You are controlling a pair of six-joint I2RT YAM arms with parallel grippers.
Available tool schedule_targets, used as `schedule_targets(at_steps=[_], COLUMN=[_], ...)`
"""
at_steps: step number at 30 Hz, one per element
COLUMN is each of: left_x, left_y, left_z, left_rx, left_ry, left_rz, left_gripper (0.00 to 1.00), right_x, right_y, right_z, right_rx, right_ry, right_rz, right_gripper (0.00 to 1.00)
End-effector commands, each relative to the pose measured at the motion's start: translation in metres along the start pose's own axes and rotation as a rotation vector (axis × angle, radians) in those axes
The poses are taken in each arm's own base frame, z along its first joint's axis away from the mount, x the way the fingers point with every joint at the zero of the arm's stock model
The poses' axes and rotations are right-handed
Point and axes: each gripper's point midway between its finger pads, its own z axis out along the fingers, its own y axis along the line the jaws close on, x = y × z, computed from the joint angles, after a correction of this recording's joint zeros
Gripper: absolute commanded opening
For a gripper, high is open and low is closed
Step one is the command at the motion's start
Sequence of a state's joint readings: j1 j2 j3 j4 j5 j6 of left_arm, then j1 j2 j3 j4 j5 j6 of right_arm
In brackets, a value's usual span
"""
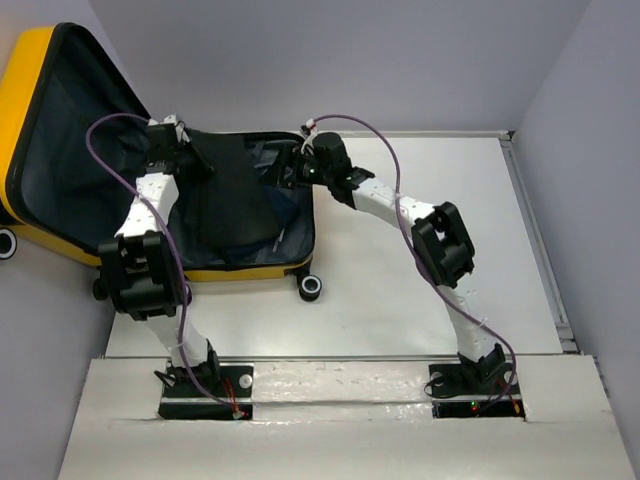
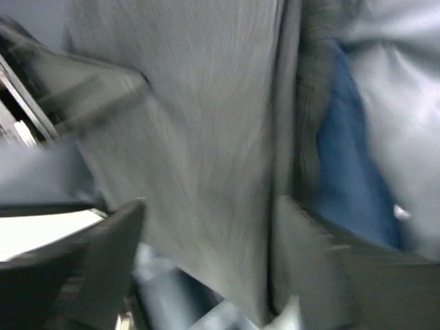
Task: Pack the luggage
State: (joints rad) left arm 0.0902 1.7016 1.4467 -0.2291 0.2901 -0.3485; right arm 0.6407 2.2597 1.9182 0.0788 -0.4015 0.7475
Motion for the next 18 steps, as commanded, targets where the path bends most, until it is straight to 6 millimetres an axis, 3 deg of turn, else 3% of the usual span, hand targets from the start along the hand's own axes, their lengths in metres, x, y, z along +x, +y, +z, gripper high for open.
schedule_targets(at_steps=[1,5,7,9,11,18], left_x=[-0.028,-0.025,-0.022,-0.010,0.007,0.056], left_y=[0.057,0.066,0.072,0.094,0.122,0.136], left_z=[0.022,0.026,0.024,0.021,0.019,0.009], left_rx=[-0.163,-0.198,-0.234,-0.343,-0.476,-0.496], left_ry=[-0.106,-0.101,-0.091,-0.061,-0.022,0.070], left_rz=[0.026,0.004,-0.014,-0.018,-0.006,-0.016], left_gripper=[0.33,0.60,0.77,0.93,0.95,0.92], right_x=[-0.002,-0.011,-0.022,-0.022,-0.024,-0.032], right_y=[-0.013,-0.017,-0.005,-0.010,-0.007,0.001], right_z=[-0.007,-0.026,-0.038,-0.046,-0.059,-0.096], right_rx=[0.087,0.157,0.160,0.193,0.210,0.263], right_ry=[0.035,0.001,-0.028,-0.039,-0.051,-0.109], right_rz=[-0.053,-0.149,-0.179,-0.204,-0.228,-0.285], right_gripper=[1.00,1.00,1.00,1.00,1.00,1.00])
